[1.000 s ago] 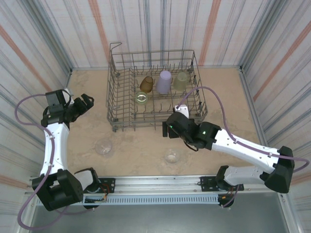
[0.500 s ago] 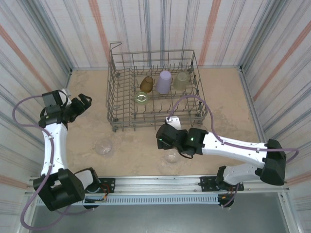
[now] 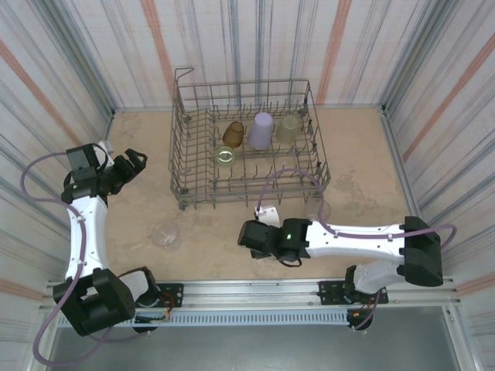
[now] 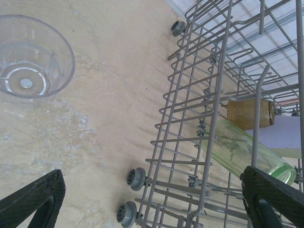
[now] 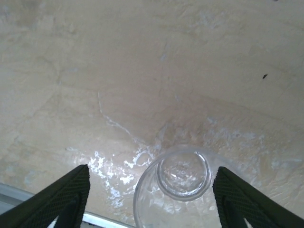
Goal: Load the cups into the dish rack
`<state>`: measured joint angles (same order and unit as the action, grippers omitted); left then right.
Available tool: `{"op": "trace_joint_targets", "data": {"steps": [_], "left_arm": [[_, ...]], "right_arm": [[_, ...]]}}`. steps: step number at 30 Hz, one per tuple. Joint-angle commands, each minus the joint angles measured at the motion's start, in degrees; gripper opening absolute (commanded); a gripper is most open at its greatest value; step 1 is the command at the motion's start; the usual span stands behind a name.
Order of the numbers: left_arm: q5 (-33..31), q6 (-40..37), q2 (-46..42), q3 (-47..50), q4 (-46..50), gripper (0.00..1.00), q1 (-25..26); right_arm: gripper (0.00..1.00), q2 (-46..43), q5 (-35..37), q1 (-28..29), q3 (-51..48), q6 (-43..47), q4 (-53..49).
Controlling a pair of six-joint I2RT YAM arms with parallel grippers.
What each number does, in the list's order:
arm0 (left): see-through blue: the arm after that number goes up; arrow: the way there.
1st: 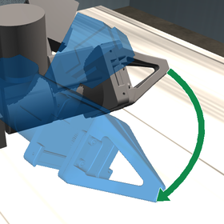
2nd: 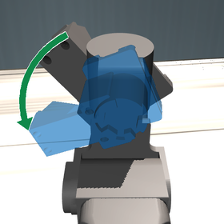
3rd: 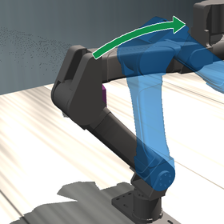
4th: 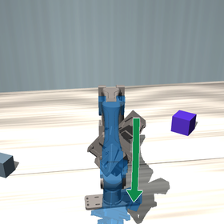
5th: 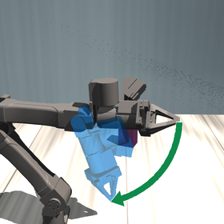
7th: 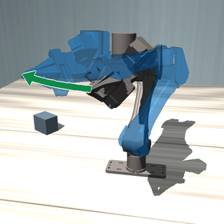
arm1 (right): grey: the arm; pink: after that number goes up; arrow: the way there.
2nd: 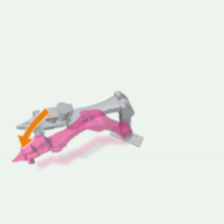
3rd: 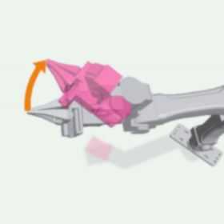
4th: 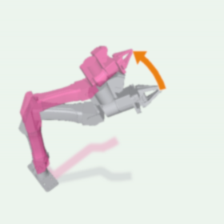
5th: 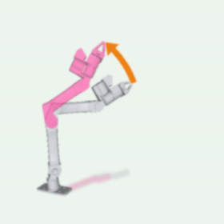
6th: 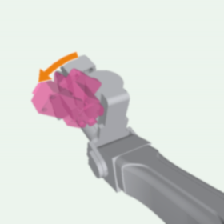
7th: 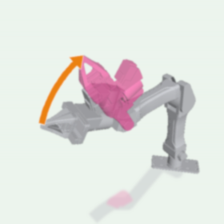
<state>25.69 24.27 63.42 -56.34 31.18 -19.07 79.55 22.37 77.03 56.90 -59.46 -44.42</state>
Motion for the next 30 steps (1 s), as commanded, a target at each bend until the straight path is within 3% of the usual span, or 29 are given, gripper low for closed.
{"op": "trace_joint_targets", "data": {"steps": [1,7,18,25,28,30], "left_arm": [[0.21,0.7,-1.29,0.9,-0.76,0.99,-0.36],[0.4,0.62,-1.27,0.76,-0.63,0.99,-0.37],[0.57,0.8,-0.9,0.68,-0.72,0.99,-0.42],[0.6,0.8,-1.16,0.64,-0.75,0.99,-0.43],[0.47,0.65,-1.44,0.75,-0.62,0.99,-0.41],[0.25,0.72,-1.51,0.79,-0.65,0.99,-0.4]], "right_arm": [[0.64,1.69,-0.29,0.64,1.32,-3.25,-2.52],[0.5,3.5,-0.12,0.92,1.18,-4.96,-4.03],[0.39,8.49,-1.15,0.92,3.96,-3.47,-3.51],[0.18,10.69,-1.85,0.48,4.48,-2.93,-4.47],[0.01,10.98,-2.42,0.48,4.56,-2.84,-4.17],[0.0,10.7,-2.27,0.48,5.29,-2.36,-4.89]]}}
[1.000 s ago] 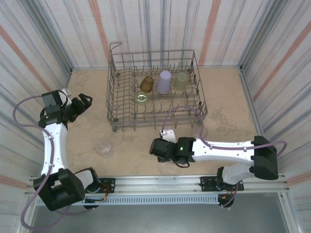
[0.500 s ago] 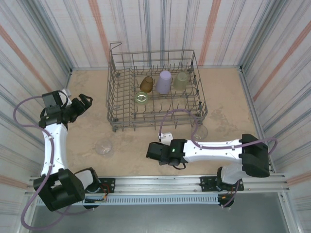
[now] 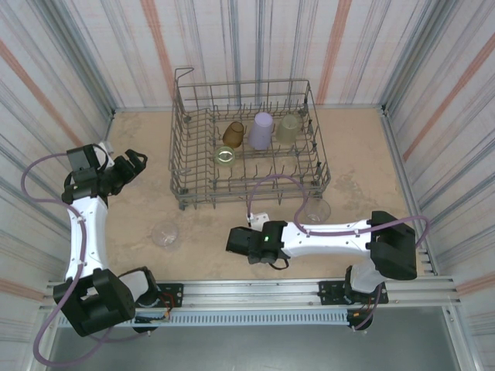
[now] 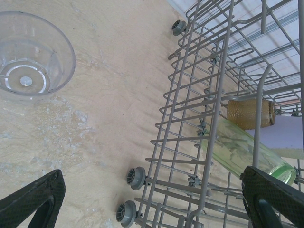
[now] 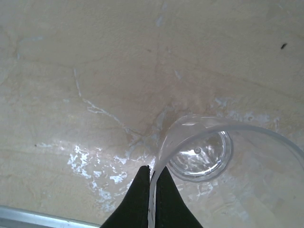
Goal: Load the cups into the dish rack
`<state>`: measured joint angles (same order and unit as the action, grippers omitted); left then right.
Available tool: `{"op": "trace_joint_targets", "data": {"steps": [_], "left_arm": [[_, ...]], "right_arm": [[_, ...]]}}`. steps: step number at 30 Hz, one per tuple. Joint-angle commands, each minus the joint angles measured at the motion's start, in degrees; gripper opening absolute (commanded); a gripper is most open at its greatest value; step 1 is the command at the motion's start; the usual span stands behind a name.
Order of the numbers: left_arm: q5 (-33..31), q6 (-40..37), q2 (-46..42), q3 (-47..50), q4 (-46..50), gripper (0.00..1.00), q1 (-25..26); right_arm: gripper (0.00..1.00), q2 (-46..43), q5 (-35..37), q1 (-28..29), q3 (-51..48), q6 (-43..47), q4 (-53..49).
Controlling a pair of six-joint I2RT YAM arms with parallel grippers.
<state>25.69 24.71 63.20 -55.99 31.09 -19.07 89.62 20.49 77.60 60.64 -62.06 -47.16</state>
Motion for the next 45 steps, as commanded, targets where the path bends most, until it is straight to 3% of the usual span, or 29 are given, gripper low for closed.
{"op": "trace_joint_targets", "data": {"steps": [1,18,33,45], "left_arm": [[0.39,0.26,-1.26,0.44,-0.51,0.99,-0.36],[0.2,0.08,-1.38,0.45,-0.42,0.99,-0.38],[-0.64,-0.28,-1.69,0.19,0.2,0.99,-0.42],[-2.02,-0.78,-1.76,-0.29,0.85,0.99,-0.4]], "right_arm": [[0.0,0.41,-0.1,-0.08,2.07,0.36,-2.94],[0.0,-12.4,-1.14,-4.8,3.85,4.17,-10.47],[0.0,-19.03,-1.81,-15.33,9.85,12.53,-18.77],[0.0,-17.91,-2.24,-26.57,22.37,24.39,-25.0]]}}
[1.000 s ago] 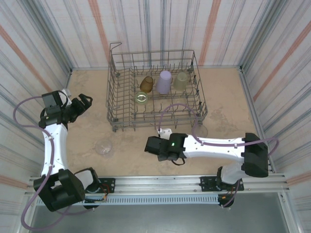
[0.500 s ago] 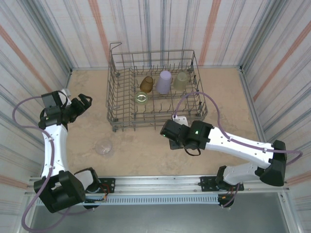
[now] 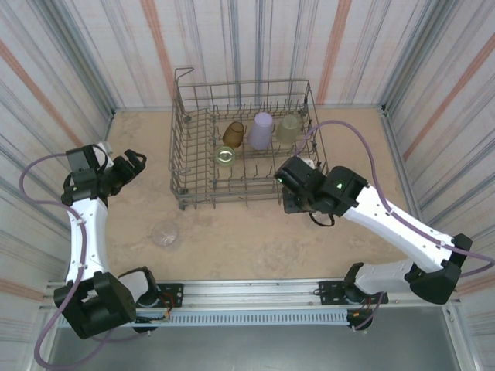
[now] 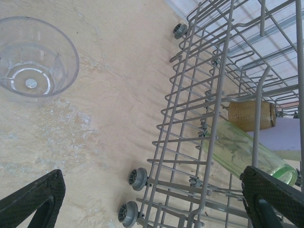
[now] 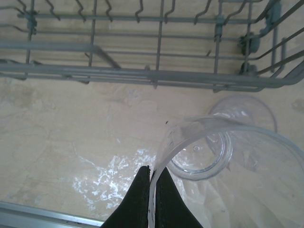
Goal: Load the cups into the dish rack
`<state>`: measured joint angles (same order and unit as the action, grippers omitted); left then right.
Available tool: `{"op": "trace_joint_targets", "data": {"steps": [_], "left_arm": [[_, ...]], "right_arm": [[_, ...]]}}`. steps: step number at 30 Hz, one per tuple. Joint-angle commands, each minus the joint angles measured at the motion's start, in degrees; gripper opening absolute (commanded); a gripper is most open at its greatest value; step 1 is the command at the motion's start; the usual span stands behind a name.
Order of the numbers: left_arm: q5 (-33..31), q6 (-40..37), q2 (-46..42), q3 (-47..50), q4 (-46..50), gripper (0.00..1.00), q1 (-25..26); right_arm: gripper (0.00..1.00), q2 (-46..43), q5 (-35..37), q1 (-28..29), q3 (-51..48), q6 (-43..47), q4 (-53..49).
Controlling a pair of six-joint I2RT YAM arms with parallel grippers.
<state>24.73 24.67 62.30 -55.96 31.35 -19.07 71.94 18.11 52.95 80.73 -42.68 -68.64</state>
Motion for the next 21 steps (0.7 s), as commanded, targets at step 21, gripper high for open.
{"op": "trace_joint_targets", "data": {"steps": [21], "left_arm": [[-7.07,-0.8,-0.43,-4.68,3.56,0.99,1.36]], "right_arm": [[0.0,8.3,-4.97,-16.78,18.27,20.23,4.96]]}}
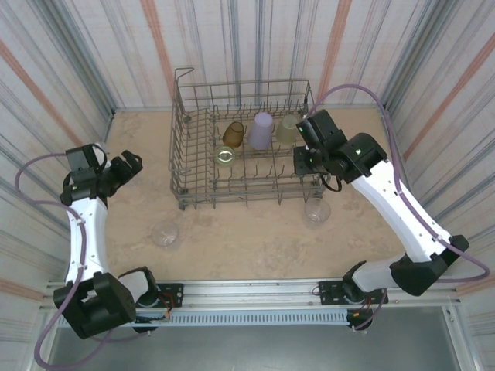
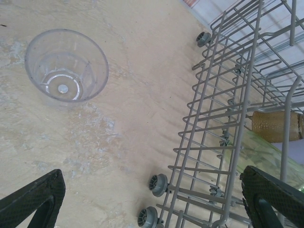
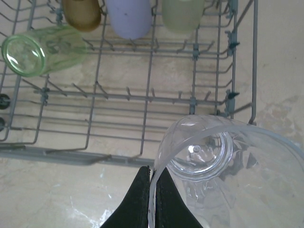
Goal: Load the cups into the dish rack
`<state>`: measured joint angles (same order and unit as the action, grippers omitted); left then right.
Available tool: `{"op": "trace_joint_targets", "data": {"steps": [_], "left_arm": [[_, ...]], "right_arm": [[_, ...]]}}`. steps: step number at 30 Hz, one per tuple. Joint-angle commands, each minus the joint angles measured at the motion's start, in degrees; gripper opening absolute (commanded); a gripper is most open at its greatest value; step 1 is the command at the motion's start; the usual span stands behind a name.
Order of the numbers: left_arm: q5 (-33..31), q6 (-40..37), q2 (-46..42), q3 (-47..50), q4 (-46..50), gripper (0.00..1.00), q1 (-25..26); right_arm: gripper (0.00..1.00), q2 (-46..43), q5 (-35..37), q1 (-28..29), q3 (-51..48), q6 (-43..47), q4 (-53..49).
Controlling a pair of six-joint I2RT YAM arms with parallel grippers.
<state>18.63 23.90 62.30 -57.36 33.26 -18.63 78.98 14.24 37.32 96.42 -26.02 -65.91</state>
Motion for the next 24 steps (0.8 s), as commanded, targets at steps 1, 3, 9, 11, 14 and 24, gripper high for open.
{"op": "trace_joint_targets", "data": {"steps": [1,3,9,11,14,24], "left_arm": [[-1.12,-0.08,-0.34,-3.96,2.08,0.99,1.53],[-1.66,0.11,-0.43,-5.3,3.14,0.99,2.75],[-0.51,1.96,-0.88,-8.47,4.9,0.99,4.98],[-0.18,2.48,-0.41,-10.01,5.88,0.99,6.15],[-2.6,0.61,0.45,-14.06,9.02,0.99,8.98],[-4.04,0.87,4.09,-24.23,13.98,0.99,18.75]], "right_arm": [[0.0,1.62,-1.57,-1.55,2.86,3.82,2.96],[0.0,2.23,-3.76,-2.85,2.94,4.18,5.26],[0.0,5.02,-8.82,-5.36,3.16,5.44,9.94],[0.0,5.93,-10.68,-6.13,3.25,5.7,11.26],[0.0,7.29,-13.95,-7.36,3.68,5.94,13.47],[0.0,12.1,-23.15,-9.76,6.67,5.29,19.53]]}}
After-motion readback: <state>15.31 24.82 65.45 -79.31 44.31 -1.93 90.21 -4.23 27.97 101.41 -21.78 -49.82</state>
